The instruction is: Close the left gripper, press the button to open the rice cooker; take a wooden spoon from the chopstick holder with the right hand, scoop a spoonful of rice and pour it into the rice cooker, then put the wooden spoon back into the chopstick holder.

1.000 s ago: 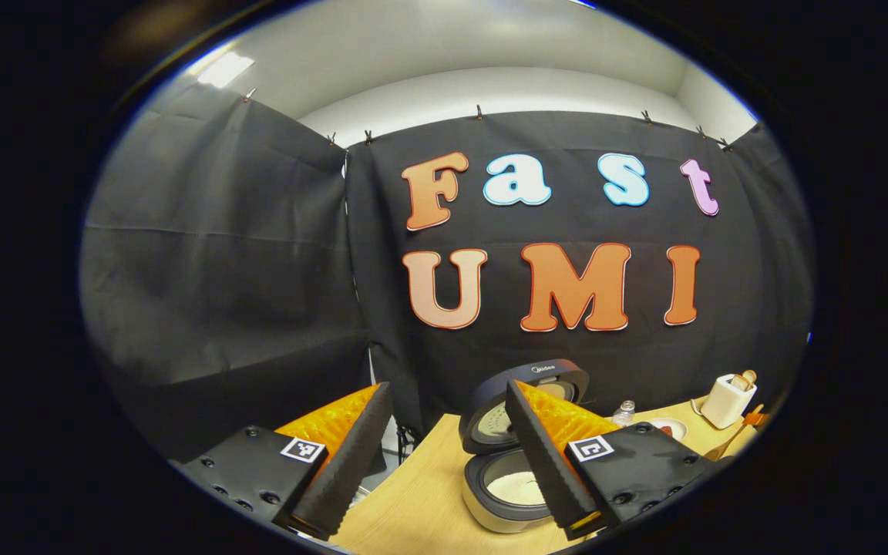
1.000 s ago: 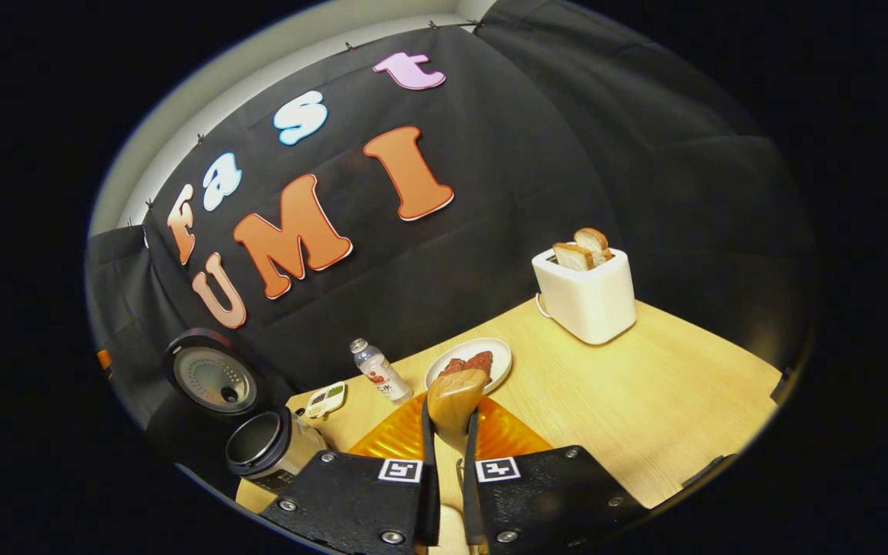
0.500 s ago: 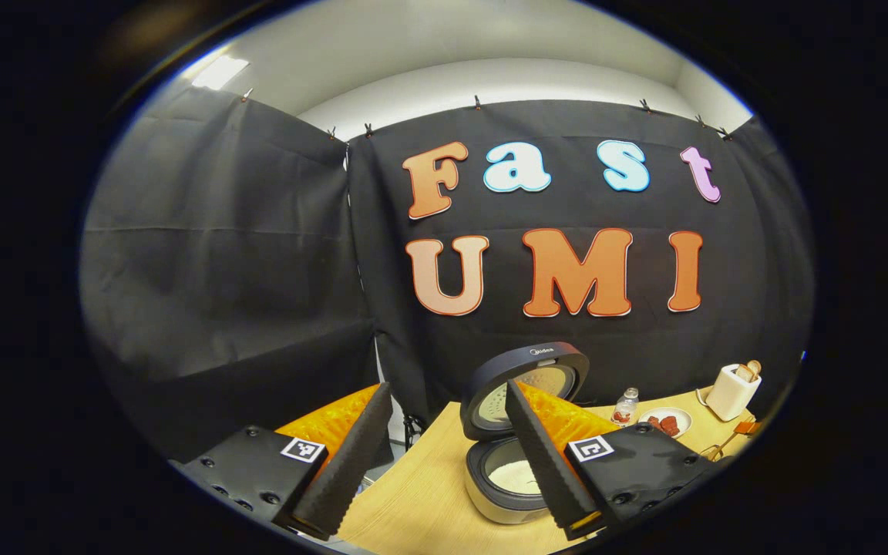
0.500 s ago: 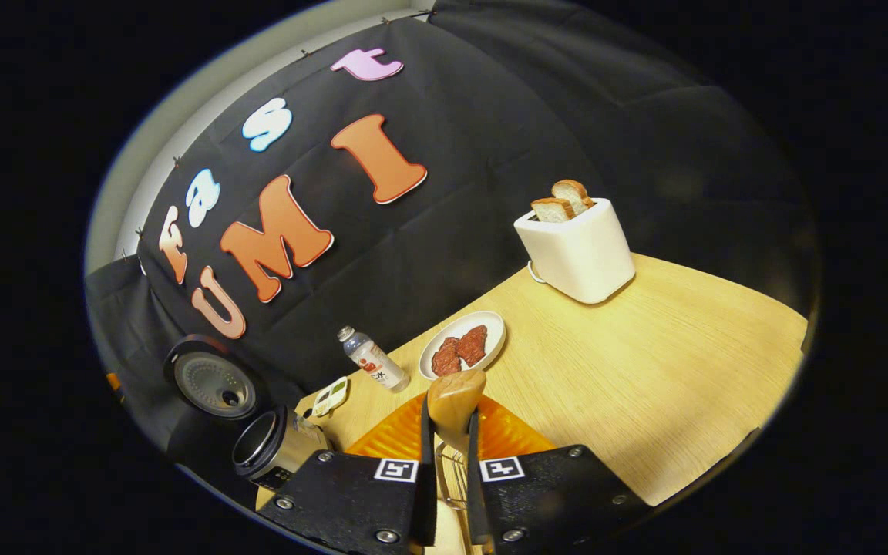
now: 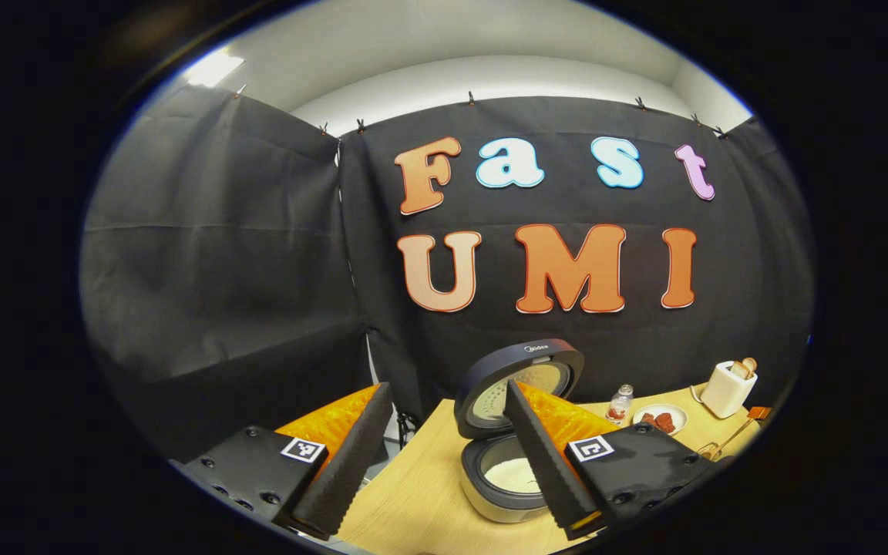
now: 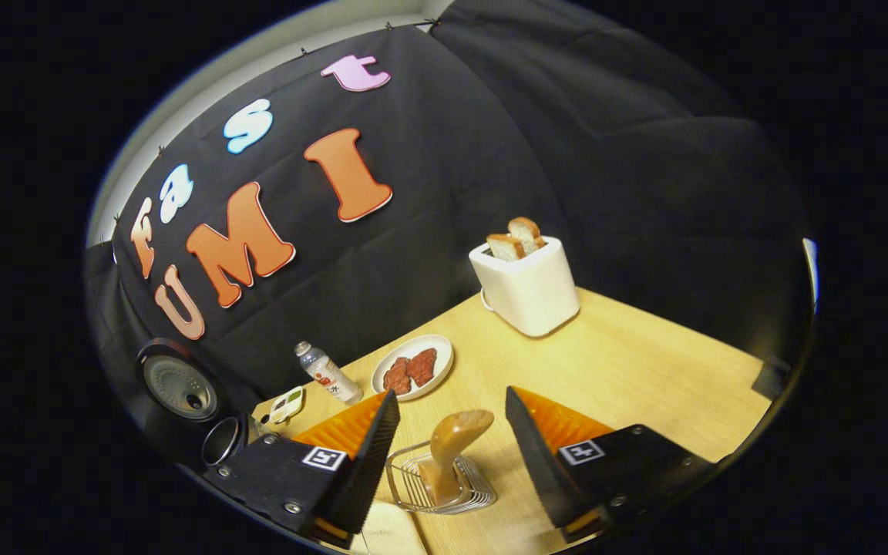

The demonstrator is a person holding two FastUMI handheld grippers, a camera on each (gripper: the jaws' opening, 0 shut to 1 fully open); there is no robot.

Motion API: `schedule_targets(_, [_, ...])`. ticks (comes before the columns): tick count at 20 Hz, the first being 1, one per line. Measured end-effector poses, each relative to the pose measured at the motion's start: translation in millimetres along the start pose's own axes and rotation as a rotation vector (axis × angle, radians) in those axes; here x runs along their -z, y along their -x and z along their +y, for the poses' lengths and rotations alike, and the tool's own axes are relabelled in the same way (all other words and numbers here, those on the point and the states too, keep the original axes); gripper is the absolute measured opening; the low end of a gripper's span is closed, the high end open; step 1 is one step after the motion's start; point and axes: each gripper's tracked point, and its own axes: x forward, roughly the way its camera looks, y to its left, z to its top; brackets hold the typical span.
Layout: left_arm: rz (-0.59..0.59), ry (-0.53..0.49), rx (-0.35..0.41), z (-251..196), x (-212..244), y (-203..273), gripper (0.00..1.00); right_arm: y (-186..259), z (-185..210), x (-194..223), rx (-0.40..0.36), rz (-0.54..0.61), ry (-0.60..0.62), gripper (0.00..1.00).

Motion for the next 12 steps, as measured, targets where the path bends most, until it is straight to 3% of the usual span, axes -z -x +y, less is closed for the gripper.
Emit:
schedule_targets(1, [0.001,0.009,0.015,-3,-6,-8,0.96,8,5,-11,0.003,-0.022,0.024,0.94])
schedule_targets(7, [-0.033,0.046,0.132,-44,-60,-77,0.99,54,33,-63,0.032,-0.102,0.233,0.94])
schedule_targets(9, [-0.032,0.043,0.181,-64,-75,-104,1.0,69,39,-72,0.04,-0.113,0.268,0.94])
schedule_targets(12, [-0.04,0.016,0.194,-81,-88,-147,1.0,84,48,-87,0.048,-0.14,0.289,0.95])
